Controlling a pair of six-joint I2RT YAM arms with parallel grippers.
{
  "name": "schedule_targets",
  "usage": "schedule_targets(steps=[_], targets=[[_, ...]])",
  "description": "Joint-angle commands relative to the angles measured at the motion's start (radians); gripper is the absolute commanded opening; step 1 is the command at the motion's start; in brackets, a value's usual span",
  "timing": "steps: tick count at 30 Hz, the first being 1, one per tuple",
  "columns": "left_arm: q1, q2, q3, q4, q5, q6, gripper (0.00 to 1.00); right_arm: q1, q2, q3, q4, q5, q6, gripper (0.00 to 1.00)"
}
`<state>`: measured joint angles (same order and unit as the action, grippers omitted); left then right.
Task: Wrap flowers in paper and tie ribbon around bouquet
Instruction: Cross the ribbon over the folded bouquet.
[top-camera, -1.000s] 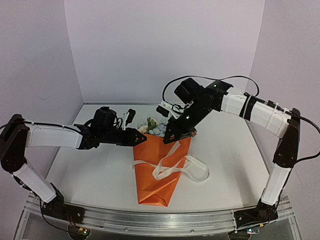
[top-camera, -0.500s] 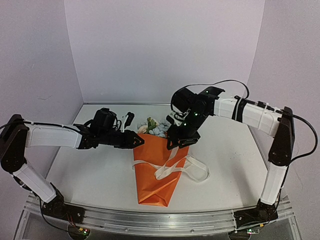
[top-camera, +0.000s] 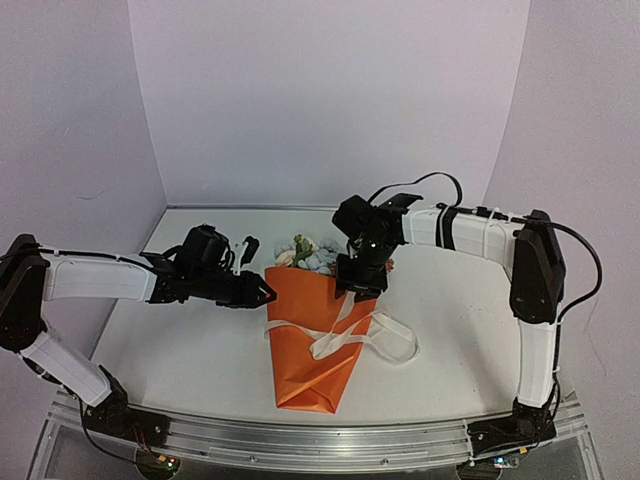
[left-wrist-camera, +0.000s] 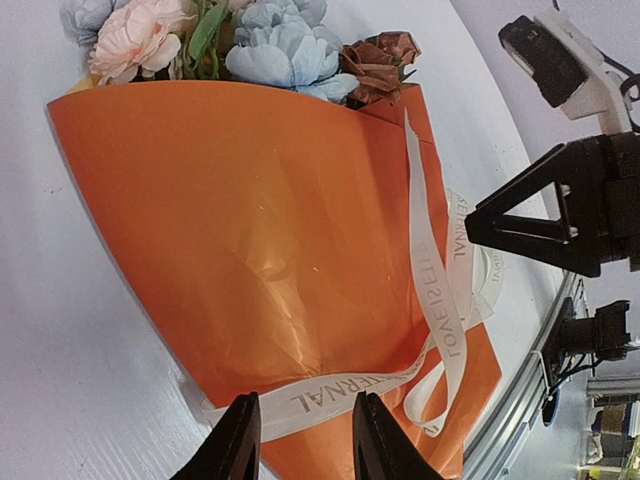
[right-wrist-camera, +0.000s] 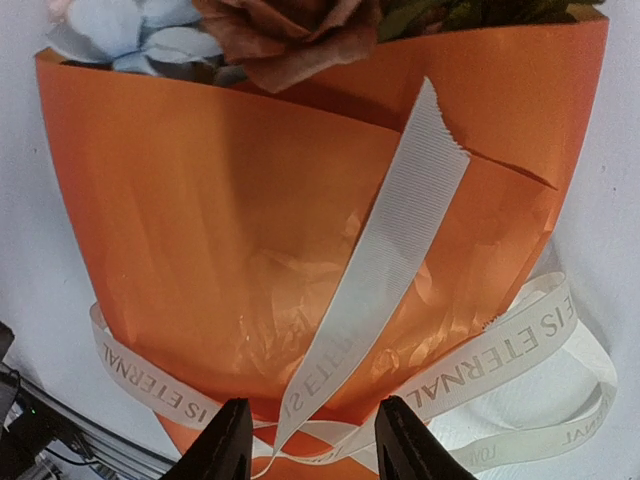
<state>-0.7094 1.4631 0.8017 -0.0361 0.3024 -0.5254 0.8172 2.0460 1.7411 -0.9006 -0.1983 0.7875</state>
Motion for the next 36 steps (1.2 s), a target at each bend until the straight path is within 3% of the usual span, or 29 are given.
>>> schedule_targets(steps=[1, 16, 21, 27, 32, 36], targets=[[0.004, -0.025, 0.003, -0.033, -0.029, 0.008, 0.35, 0.001, -0.019, -0.08, 0.064, 0.035, 0.117, 0.44], [0.004, -0.02, -0.005, -0.039, -0.025, 0.021, 0.35, 0.002, -0.021, -0.206, 0.23, -0.036, 0.25, 0.42], [0.004, -0.024, -0.009, -0.045, -0.029, 0.022, 0.35, 0.001, -0.024, -0.225, 0.249, -0.035, 0.271, 0.3], [0.004, -0.028, -0.011, -0.049, -0.033, 0.019, 0.35, -0.003, -0.037, -0.192, 0.25, -0.024, 0.219, 0.01], [0.004, -0.039, -0.012, -0.058, -0.043, 0.018, 0.35, -0.002, -0.07, -0.135, 0.247, -0.043, 0.098, 0.0], [0.004, -0.03, -0.005, -0.071, -0.054, 0.01, 0.34, -0.002, -0.099, -0.087, 0.239, -0.146, 0.002, 0.0]])
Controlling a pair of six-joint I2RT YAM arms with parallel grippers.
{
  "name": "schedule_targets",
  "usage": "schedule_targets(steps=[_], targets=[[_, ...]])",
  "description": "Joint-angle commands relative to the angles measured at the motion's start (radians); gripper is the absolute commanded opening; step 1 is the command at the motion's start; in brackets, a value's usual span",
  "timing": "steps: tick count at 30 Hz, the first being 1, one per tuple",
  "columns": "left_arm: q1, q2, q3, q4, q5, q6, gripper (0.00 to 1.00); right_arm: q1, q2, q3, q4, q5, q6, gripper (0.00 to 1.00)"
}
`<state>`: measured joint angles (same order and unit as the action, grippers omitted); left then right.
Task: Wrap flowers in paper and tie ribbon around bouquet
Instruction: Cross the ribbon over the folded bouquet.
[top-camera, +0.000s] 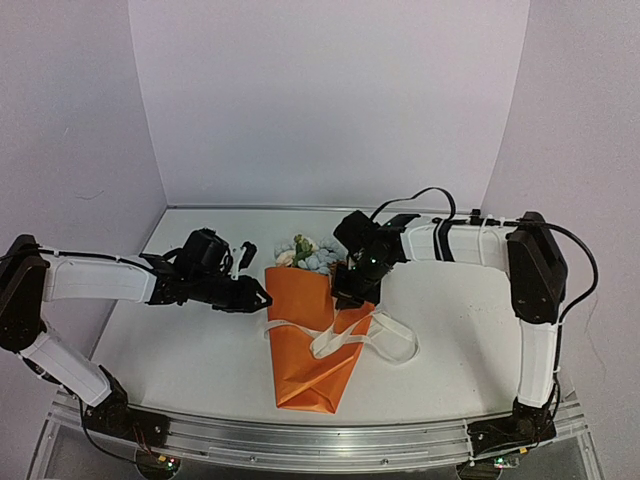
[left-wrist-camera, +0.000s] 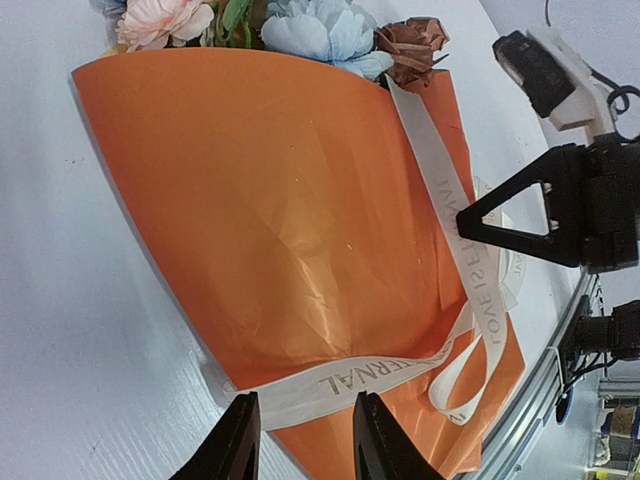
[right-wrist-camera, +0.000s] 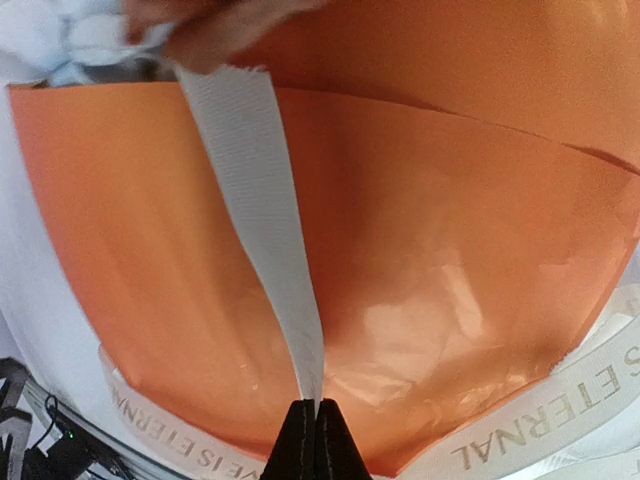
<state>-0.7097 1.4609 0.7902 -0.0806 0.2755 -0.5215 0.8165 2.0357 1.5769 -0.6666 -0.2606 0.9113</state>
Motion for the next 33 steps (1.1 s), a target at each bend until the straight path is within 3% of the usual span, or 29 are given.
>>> schedule_targets(steps=[1, 10, 18, 33], targets=[[0.004, -0.025, 0.009, -0.031, -0.029, 0.005, 0.34, -0.001, -0.095, 0.088, 0.001, -0.118, -0.14, 0.0], [0.004, -0.004, 0.015, -0.05, -0.001, 0.015, 0.37, 0.046, -0.16, 0.055, -0.001, -0.369, -0.203, 0.0], [0.004, 0.025, 0.009, -0.068, -0.002, -0.001, 0.37, 0.144, -0.159, 0.038, 0.008, -0.492, -0.201, 0.0], [0.004, 0.033, 0.002, -0.061, -0.004, -0.021, 0.37, 0.174, -0.039, -0.08, 0.17, -0.5, 0.088, 0.0]])
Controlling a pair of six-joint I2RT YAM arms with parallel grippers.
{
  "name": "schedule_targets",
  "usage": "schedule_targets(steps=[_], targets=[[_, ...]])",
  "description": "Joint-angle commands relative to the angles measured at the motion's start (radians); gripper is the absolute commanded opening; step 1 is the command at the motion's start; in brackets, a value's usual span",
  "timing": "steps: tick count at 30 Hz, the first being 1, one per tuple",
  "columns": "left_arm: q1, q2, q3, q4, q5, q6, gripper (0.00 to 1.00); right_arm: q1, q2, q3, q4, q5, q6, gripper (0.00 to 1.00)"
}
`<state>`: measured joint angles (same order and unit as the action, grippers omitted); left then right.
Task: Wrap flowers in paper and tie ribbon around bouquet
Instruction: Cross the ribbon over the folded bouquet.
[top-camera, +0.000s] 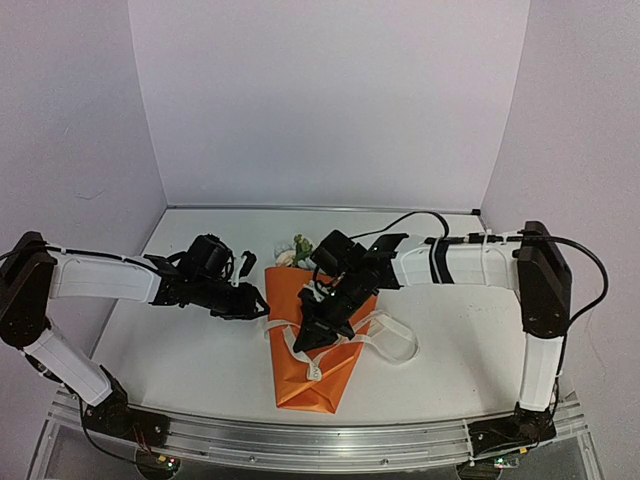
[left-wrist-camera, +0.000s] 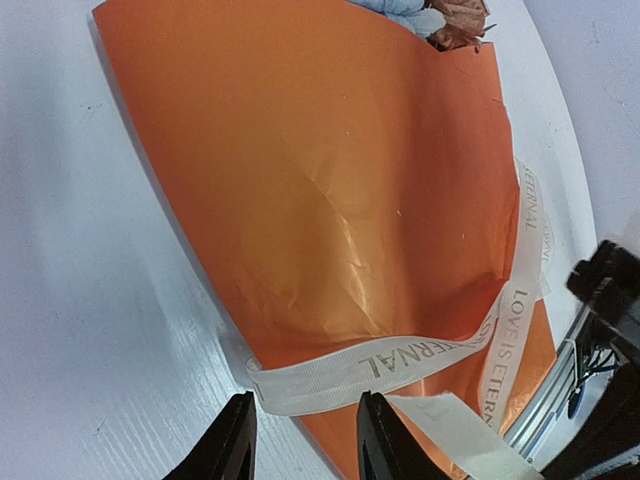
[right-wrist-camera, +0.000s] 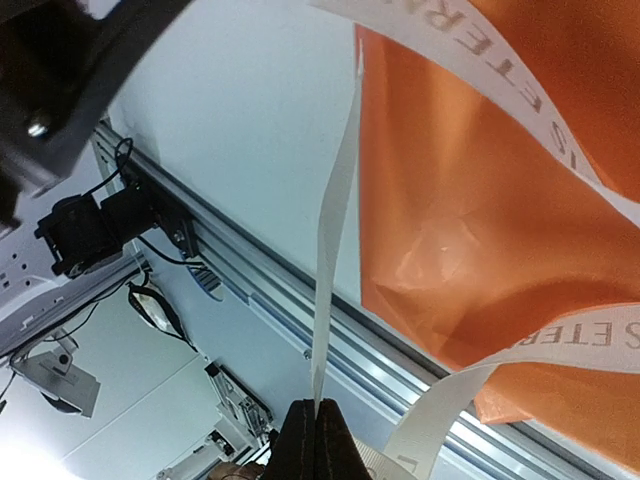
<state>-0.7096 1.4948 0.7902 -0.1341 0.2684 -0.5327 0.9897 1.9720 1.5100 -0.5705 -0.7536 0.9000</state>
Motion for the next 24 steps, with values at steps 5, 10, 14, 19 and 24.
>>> schedule_targets(steps=[5, 10, 14, 19, 24], targets=[[0.005, -0.003, 0.002, -0.009, 0.0, -0.006, 0.37, 0.001, 0.043, -0.017, 0.088, 0.008, 0.147, 0.0], [0.004, -0.002, 0.003, -0.004, 0.002, -0.007, 0.37, -0.002, 0.085, -0.003, 0.096, 0.018, 0.2, 0.0], [0.004, -0.01, 0.003, -0.011, -0.013, -0.014, 0.37, -0.016, 0.101, 0.0, 0.097, 0.062, 0.225, 0.0], [0.004, -0.005, 0.014, -0.021, -0.038, -0.031, 0.37, -0.029, 0.123, 0.018, 0.097, 0.108, 0.233, 0.0], [0.005, 0.009, 0.038, -0.034, -0.076, -0.062, 0.39, -0.034, 0.139, 0.036, 0.097, 0.158, 0.239, 0.0]])
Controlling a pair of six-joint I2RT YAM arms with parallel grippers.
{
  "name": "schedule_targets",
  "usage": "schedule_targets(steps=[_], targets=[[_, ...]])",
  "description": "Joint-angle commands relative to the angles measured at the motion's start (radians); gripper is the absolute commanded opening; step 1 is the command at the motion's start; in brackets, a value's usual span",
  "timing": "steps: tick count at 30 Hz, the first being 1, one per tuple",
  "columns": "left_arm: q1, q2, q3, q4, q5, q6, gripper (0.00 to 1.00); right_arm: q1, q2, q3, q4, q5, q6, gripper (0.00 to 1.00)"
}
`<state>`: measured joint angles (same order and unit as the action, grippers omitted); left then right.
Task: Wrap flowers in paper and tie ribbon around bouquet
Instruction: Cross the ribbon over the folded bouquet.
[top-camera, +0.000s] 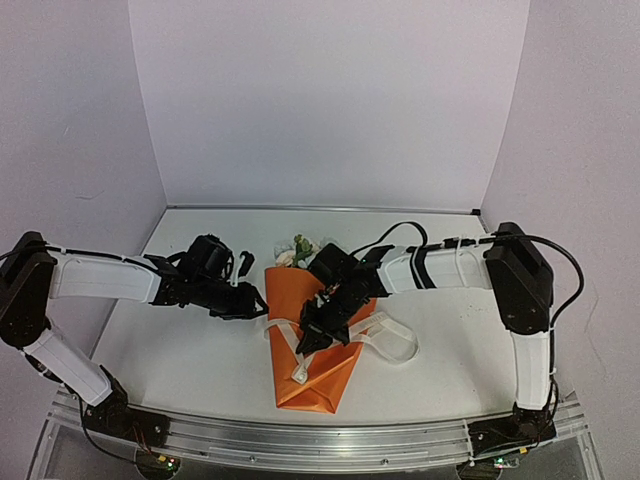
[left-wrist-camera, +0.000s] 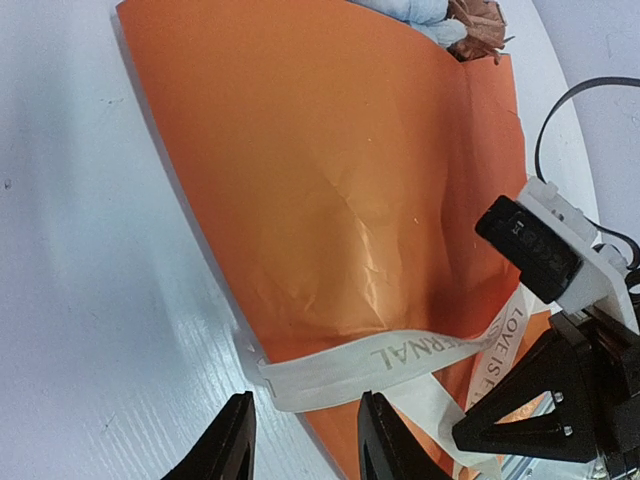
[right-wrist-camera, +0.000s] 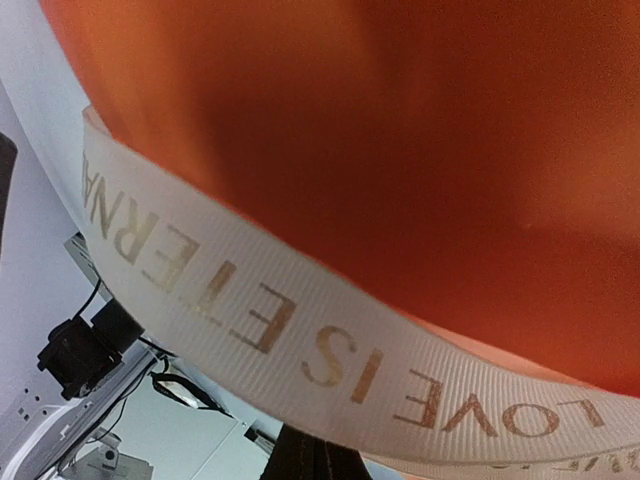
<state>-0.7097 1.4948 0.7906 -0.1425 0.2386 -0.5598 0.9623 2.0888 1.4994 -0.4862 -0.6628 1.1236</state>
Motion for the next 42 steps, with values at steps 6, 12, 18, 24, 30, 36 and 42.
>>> schedule_targets(steps=[6, 12, 18, 24, 30, 36, 42], targets=[[0.009, 0.044, 0.085, -0.014, -0.027, -0.064, 0.42, -0.01, 0.053, 0.081, 0.011, 0.107, 0.016, 0.0], [0.012, 0.067, 0.112, -0.001, 0.02, -0.037, 0.37, -0.018, 0.04, 0.079, 0.008, 0.111, 0.008, 0.0], [0.012, 0.114, 0.149, -0.022, 0.116, 0.019, 0.32, -0.021, 0.045, 0.113, -0.069, 0.09, -0.055, 0.0], [0.012, 0.135, 0.174, -0.043, 0.173, 0.077, 0.32, -0.019, 0.017, 0.103, -0.132, 0.049, -0.108, 0.0], [0.011, 0.179, 0.205, -0.047, 0.231, 0.104, 0.29, -0.025, 0.018, 0.117, -0.177, 0.056, -0.129, 0.0], [0.01, 0.217, 0.212, -0.051, 0.247, 0.119, 0.24, -0.034, 0.039, 0.158, -0.181, 0.054, -0.123, 0.0], [0.006, 0.216, 0.197, -0.041, 0.269, 0.13, 0.18, -0.036, 0.058, 0.2, -0.202, 0.047, -0.127, 0.0]])
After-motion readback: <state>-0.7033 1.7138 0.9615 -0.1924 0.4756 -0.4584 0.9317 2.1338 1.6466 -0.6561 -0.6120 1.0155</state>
